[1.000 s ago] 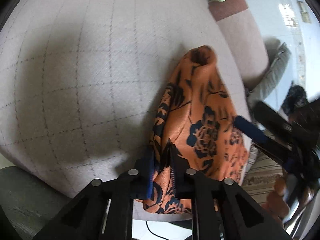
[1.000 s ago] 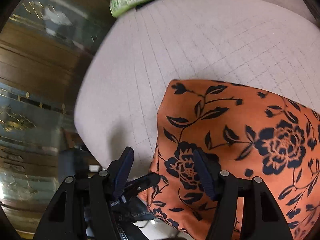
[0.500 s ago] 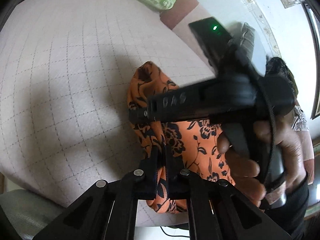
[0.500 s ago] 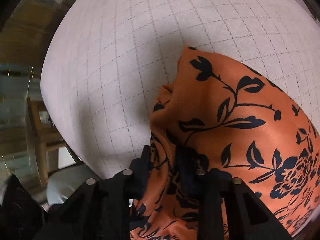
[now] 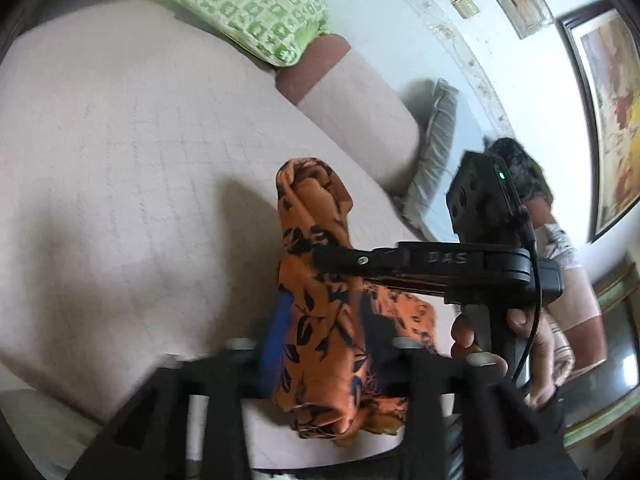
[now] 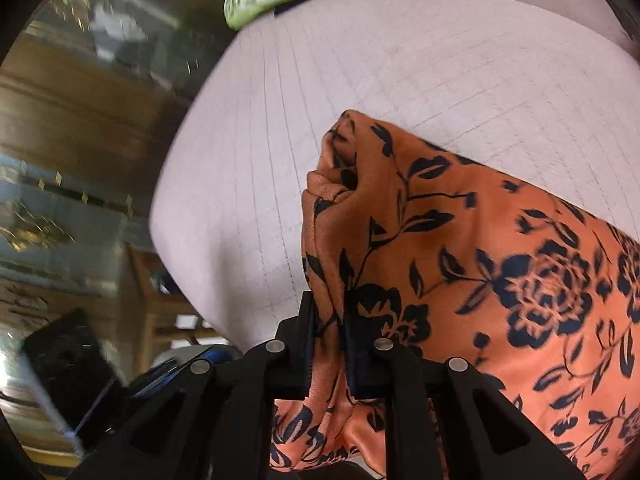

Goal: Fold small clothes
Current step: 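Hold the blouse with the left tool while the right tool folds its end over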

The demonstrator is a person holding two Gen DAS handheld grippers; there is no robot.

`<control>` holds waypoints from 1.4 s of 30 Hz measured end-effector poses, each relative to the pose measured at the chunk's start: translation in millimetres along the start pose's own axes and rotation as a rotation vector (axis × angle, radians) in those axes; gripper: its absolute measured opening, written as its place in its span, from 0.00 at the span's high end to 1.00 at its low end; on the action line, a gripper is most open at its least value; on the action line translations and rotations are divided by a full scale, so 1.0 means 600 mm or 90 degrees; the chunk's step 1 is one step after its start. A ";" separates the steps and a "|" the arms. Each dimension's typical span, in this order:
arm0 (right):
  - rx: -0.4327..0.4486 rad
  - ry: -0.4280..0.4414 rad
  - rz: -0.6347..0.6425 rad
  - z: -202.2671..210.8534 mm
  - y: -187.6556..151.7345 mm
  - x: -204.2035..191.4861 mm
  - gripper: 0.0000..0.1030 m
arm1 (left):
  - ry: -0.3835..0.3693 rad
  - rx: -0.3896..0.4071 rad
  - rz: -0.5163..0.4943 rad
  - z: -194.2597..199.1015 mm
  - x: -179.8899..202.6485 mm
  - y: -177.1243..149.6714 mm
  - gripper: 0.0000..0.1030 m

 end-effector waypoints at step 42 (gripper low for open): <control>0.177 0.085 -0.424 0.167 -0.228 0.592 0.94 | 0.199 -0.409 -0.448 -0.613 0.344 -0.243 0.70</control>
Point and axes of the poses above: each gripper's, at about its wrist camera, not at the fingertips, and z roughly against the way its jaws point, x to its right, y to its top, the point moved 3 cm from there along -z, roughly the way its jaws point, and after that the axes turned 10 degrees about -y, right-handed, at the moved point
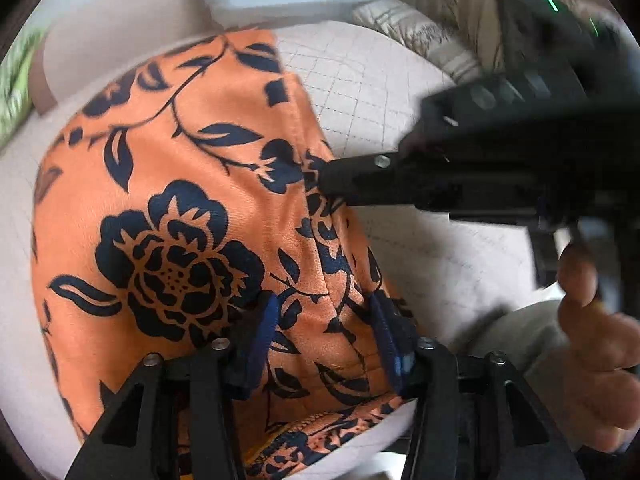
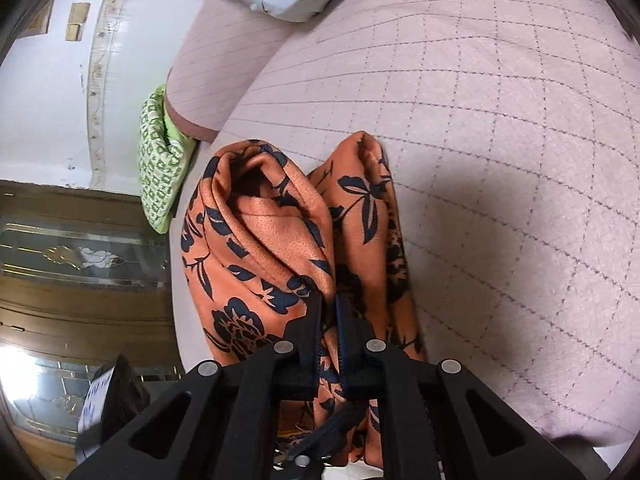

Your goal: Fold small clothes

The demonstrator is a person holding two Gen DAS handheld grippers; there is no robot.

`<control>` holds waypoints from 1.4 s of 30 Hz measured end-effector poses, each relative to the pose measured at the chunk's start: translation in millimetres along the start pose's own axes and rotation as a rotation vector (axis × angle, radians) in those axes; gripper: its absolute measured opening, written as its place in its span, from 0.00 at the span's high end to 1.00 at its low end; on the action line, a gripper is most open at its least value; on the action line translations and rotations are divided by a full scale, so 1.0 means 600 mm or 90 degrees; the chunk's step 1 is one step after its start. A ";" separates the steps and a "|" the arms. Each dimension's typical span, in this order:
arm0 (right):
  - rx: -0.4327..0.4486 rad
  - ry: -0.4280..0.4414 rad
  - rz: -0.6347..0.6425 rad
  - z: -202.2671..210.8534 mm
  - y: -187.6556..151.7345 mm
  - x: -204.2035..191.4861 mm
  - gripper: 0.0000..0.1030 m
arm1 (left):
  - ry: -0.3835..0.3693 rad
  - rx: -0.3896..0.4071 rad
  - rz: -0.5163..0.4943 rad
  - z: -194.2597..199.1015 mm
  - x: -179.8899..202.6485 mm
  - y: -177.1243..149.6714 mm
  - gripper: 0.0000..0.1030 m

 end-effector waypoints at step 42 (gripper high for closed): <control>0.092 -0.079 0.072 -0.023 0.107 -0.041 0.71 | -0.178 0.112 0.375 0.109 -0.371 0.071 0.31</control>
Point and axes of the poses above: each gripper's, at about its wrist camera, not at the fingertips, and z roughly against the way its jaws point, x to its right, y to its top, the point moved 3 cm from there along -z, roughly the way its jaws point, and after that the axes turned 10 degrees about -y, right-handed, at the moved point
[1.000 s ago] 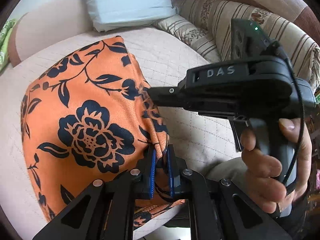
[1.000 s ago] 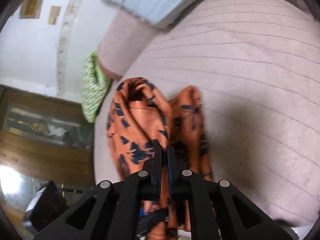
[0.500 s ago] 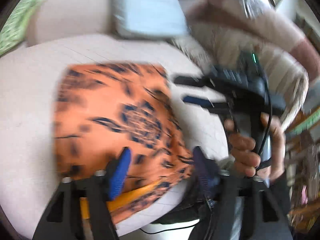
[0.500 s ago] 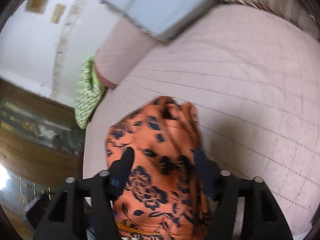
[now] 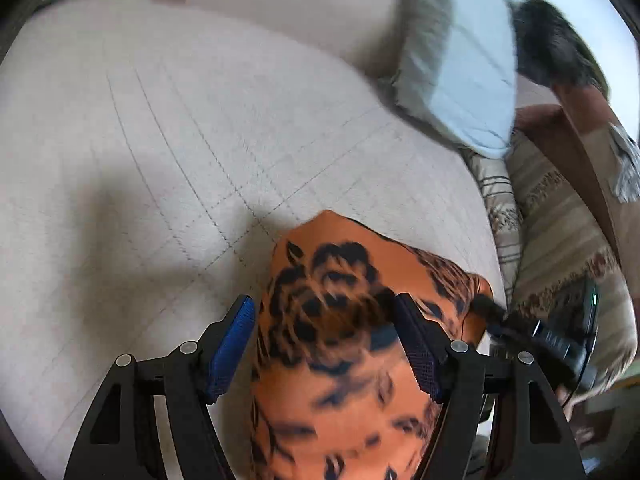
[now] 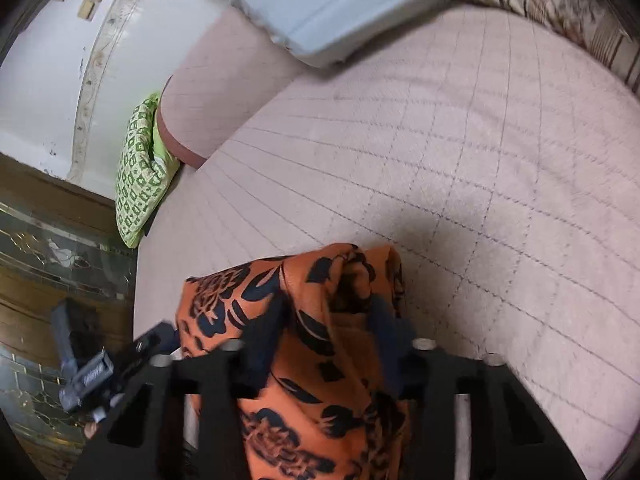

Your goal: Fold small clothes

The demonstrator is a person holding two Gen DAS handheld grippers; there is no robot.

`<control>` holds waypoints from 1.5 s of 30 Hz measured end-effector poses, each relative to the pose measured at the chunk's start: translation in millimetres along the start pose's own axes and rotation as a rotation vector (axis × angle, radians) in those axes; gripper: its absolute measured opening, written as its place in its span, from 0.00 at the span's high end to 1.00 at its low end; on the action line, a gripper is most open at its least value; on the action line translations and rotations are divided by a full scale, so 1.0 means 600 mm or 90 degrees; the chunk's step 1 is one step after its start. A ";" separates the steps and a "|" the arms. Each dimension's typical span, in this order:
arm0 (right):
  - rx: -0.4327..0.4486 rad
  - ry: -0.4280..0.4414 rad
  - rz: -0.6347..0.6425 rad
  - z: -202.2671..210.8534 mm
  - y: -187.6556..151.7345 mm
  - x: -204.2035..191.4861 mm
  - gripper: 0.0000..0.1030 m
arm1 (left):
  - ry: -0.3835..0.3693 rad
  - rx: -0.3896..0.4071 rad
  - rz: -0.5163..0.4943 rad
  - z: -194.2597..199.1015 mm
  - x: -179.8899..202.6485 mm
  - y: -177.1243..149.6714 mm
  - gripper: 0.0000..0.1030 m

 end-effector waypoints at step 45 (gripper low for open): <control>-0.106 0.100 -0.095 0.028 -0.162 0.022 0.82 | -0.182 -0.057 0.143 0.014 -0.069 -0.111 0.76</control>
Point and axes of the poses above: each gripper's, at about its wrist camera, not at the fingertips, and z roughly against the way its jaws point, x to its right, y to its top, the point moved 3 cm from there along -z, roughly the way its jaws point, and after that the axes turned 10 degrees about -y, right-handed, at the moved point
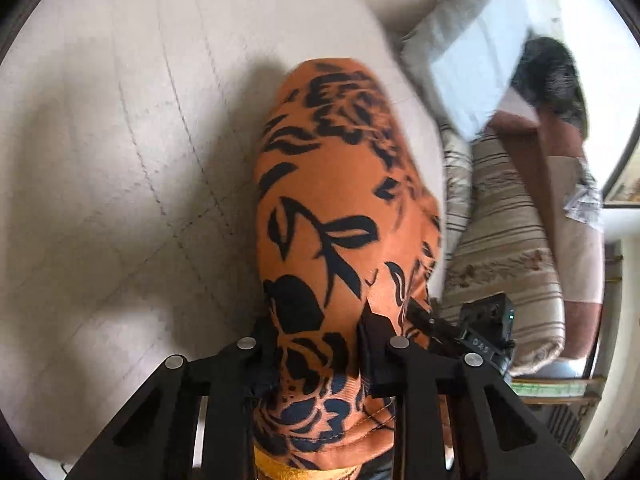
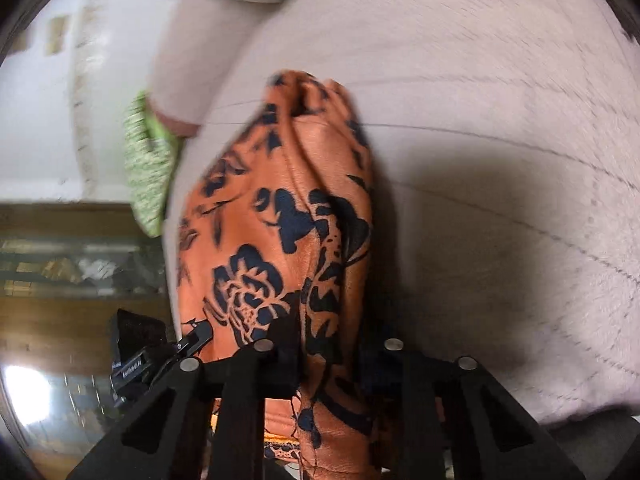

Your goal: Fold small clothes

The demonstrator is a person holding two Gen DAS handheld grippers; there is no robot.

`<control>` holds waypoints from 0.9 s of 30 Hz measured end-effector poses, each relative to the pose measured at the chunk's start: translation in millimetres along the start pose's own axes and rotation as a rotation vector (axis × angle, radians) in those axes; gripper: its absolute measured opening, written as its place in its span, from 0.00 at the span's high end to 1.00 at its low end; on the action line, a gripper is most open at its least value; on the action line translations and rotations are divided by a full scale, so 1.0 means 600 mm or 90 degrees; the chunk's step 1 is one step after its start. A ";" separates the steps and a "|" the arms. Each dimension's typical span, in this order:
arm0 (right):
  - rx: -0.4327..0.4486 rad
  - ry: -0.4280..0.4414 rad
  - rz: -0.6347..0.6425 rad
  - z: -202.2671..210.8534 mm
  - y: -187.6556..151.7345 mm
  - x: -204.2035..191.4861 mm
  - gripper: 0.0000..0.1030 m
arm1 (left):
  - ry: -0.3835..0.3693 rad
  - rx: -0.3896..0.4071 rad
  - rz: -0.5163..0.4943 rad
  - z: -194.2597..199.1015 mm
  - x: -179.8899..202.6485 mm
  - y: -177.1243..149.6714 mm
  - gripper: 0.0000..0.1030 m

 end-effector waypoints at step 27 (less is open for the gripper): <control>-0.018 0.002 0.118 -0.175 0.103 -0.213 0.57 | 0.120 0.082 -0.025 0.167 -0.130 0.165 0.45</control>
Point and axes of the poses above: each gripper's, at about its wrist camera, not at the fingertips, and z roughly against the way its jaws point, x to its right, y to its top, the point moved 3 cm from there along -z, roughly the way its jaws point, and after that the axes turned 10 degrees about -y, right-handed, at the moved point
